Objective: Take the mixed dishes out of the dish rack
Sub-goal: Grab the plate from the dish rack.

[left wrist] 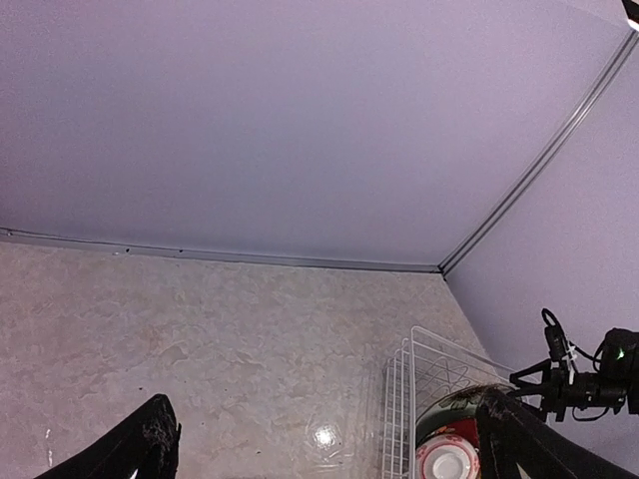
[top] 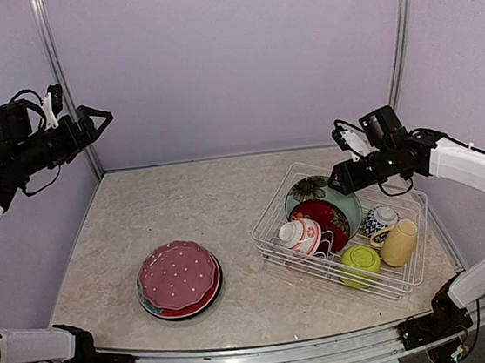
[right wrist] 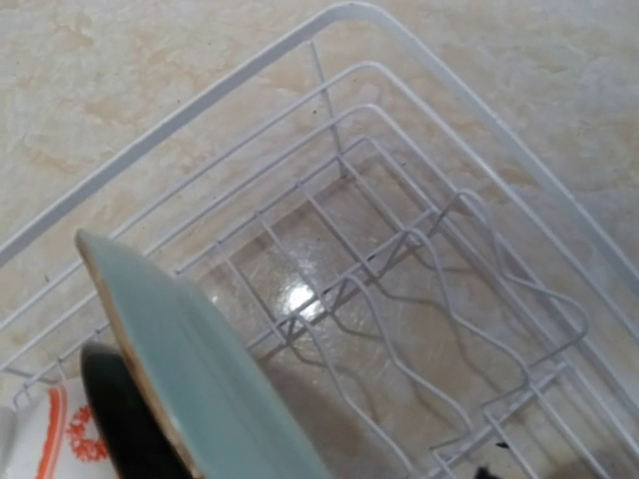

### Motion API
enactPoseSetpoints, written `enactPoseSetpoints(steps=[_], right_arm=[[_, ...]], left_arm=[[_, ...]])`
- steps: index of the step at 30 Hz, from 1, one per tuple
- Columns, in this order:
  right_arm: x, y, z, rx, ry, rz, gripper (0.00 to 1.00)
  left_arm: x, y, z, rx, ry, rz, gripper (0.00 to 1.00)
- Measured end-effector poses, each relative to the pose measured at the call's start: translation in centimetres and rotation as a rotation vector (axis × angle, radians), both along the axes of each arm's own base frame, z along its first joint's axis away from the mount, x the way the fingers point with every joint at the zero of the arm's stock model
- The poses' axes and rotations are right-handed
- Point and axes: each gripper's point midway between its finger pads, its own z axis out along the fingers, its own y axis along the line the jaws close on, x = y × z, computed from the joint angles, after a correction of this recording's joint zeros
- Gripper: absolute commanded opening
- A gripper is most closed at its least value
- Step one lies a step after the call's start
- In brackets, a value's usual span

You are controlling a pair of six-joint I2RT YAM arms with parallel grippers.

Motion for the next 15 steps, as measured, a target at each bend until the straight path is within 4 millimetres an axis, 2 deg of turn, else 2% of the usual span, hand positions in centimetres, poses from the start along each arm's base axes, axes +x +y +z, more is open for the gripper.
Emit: enactPoseSetpoints(steps=[4, 10, 15], right_arm=[[0.1, 0.5, -0.9, 0.000, 0.024, 0.042, 0.48], [0.2, 1.4, -3.5, -0.018, 0.089, 0.098, 0.34], [0.3, 1.4, -4.0, -0.029, 0.094, 0.115, 0.25]], left_arm=[[0.0, -0.1, -0.1, -0.002, 0.002, -0.007, 0.99], [0.0, -0.1, -0.2, -0.004, 0.006, -0.015, 0.99], [0.0, -0.2, -0.3, -0.005, 0.009, -0.021, 0.99]])
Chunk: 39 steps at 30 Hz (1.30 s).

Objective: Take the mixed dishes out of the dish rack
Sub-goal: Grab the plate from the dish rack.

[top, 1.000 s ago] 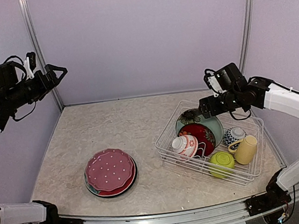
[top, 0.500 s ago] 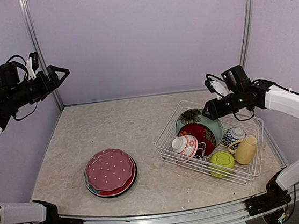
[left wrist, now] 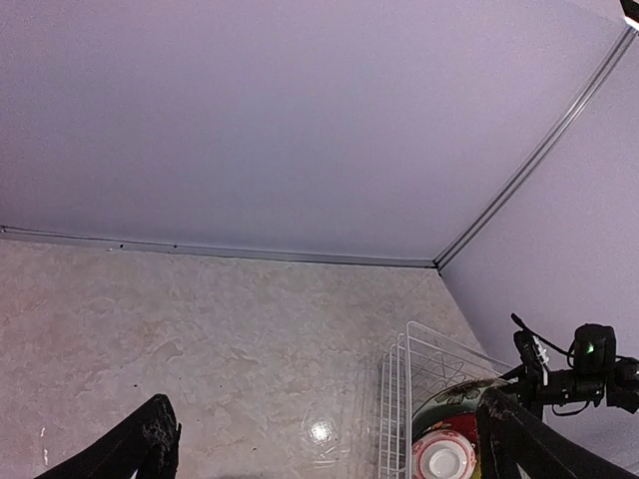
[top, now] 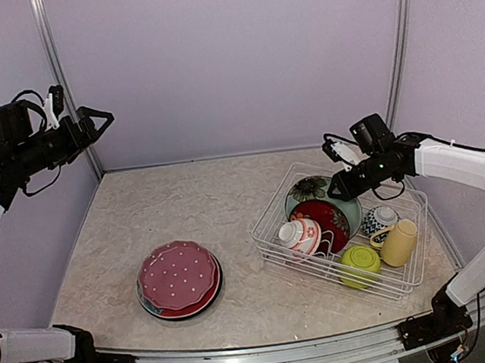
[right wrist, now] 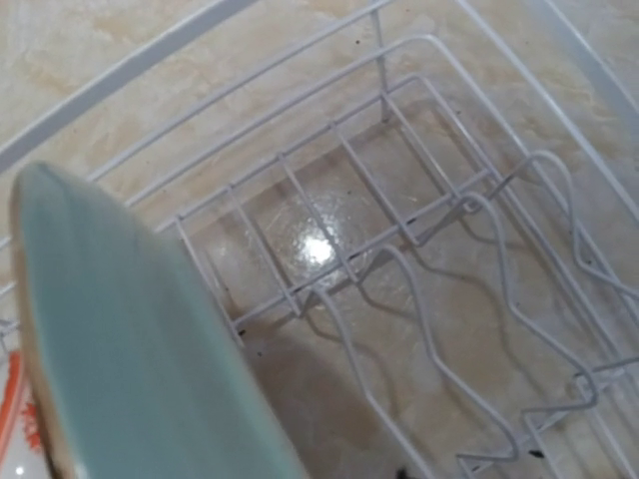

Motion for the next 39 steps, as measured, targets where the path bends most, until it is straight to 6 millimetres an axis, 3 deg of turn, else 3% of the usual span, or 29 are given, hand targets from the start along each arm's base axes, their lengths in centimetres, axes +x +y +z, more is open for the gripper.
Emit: enactPoseSetpoints(steps=[12, 20, 33, 36, 39], right_arm=[[-0.2, -0.5, 0.3, -0.065, -0.046, 0.061, 0.01], [-1.0, -1.3, 0.9, -0.096, -0.054, 0.053, 0.00], [-1.8, -2.8, 4.9, -0.112, -0.148, -0.026, 0.00], [-1.9, -3.5, 6.9, -0.079, -0.195, -0.082, 0.00], [-2.2, -4.6, 10.3, -0.015, -0.282, -0.167, 0.00]], left_arm=[[0.1, 0.1, -0.2, -0.009, 0.010, -0.008, 0.99], [0.3, -0.1, -0.7, -0.017, 0.027, -0.011, 0.99], [0.3, -0.2, -0.7, -0.022, 0.030, -0.016, 0.99], [0.3, -0.2, -0.7, -0.022, 0.030, -0.016, 0.99], [0.3, -0.2, -0.7, -0.022, 0.030, -0.016, 0.99]])
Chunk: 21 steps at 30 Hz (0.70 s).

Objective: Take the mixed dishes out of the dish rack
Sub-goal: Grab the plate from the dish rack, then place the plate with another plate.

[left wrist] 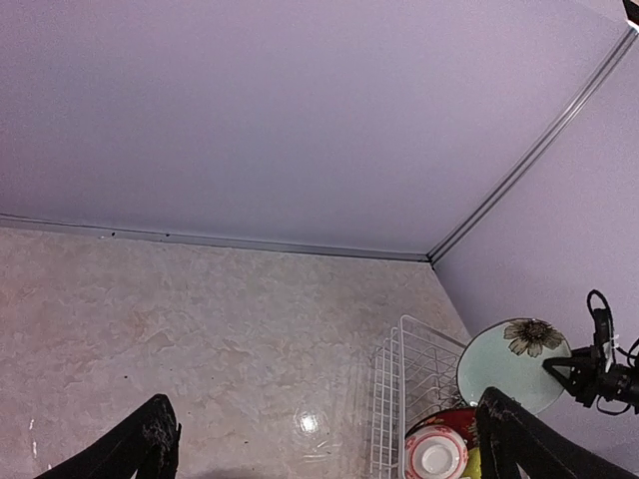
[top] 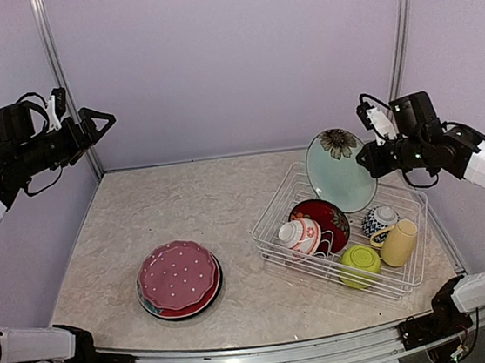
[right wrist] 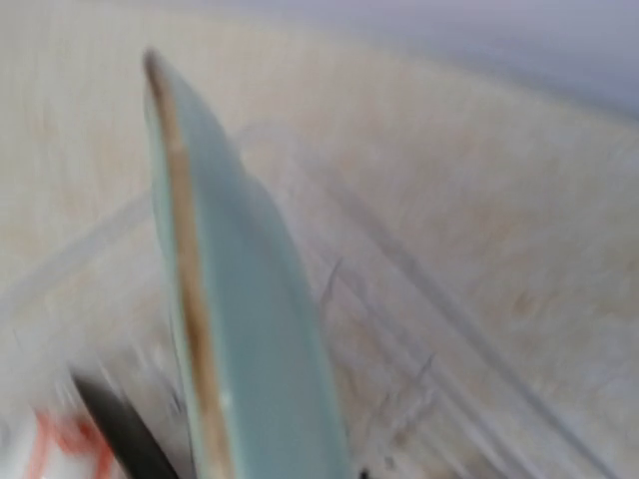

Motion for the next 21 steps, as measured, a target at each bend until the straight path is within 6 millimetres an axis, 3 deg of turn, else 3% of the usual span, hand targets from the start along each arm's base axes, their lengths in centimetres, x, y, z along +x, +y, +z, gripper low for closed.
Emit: enactPoseSetpoints(steps=[4, 8, 14, 21], right_arm=[[-0.8, -1.2, 4.8, 0.125, -0.134, -0.079, 0.00], [-0.4, -1.1, 7.0, 0.230, -0.196, -0.112, 0.00], [1.6, 2.2, 6.3, 0.371, -0.143, -0.058, 0.00], [3.4, 10.8, 1.9, 0.463, 0.039, 0.108, 0.00]], left_arm=[[0.0, 0.0, 0.0, 0.000, 0.000, -0.001, 0.99], [-0.1, -0.1, 0.0, -0.002, 0.000, -0.008, 0.99], [-0.1, -0.2, 0.0, -0.004, 0.001, -0.012, 0.99], [-0.1, -0.2, 0.0, -0.003, 0.000, -0.012, 0.99]])
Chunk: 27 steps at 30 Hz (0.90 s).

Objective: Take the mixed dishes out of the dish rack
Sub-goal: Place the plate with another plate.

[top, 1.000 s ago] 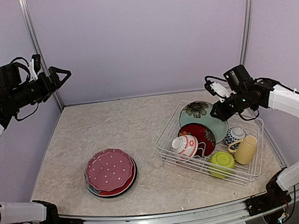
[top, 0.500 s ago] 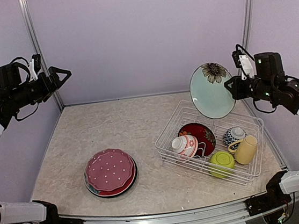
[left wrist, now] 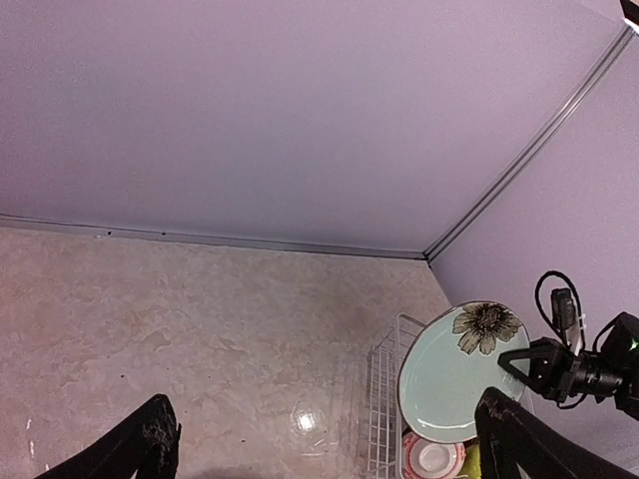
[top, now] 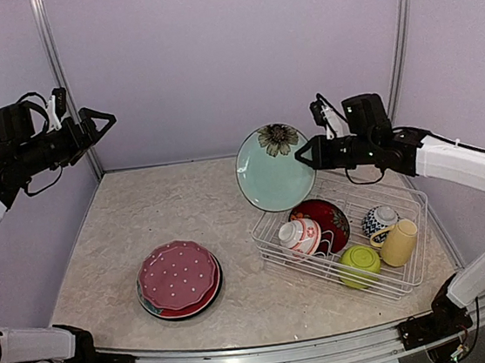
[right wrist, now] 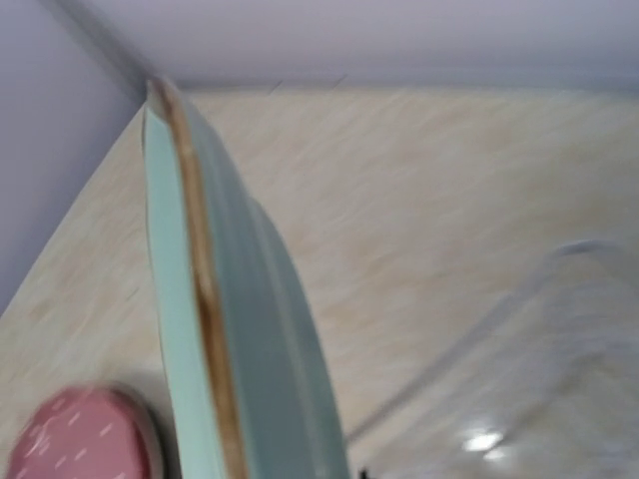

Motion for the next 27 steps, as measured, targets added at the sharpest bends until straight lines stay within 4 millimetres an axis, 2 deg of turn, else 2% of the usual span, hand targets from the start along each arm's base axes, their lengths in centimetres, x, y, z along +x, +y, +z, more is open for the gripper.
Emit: enactPoseSetpoints(steps=[4, 8, 14, 21, 27], right_arm=[[-0.8, 6.3, -2.4, 0.015, 0.068, 0.142, 0.00], [-2.4, 12.7, -4.6, 0.041, 0.128, 0.289, 0.00], [-4.6, 19.7, -7.4, 0.056, 0.201, 0.442, 0.00], [-6.2, 25.3, -9.8, 0.061, 0.250, 0.548, 0.00], [-6.7, 27.7, -12.1, 0.056, 0.289, 0.584, 0.00]], left_arm=[[0.0, 0.0, 0.0, 0.000, 0.000, 0.000, 0.99], [0.0, 0.0, 0.0, 0.000, 0.000, 0.000, 0.99], [0.0, 0.0, 0.0, 0.000, 0.000, 0.000, 0.99], [0.0, 0.0, 0.0, 0.000, 0.000, 0.000, 0.99], [0.0, 0.0, 0.0, 0.000, 0.000, 0.000, 0.99]])
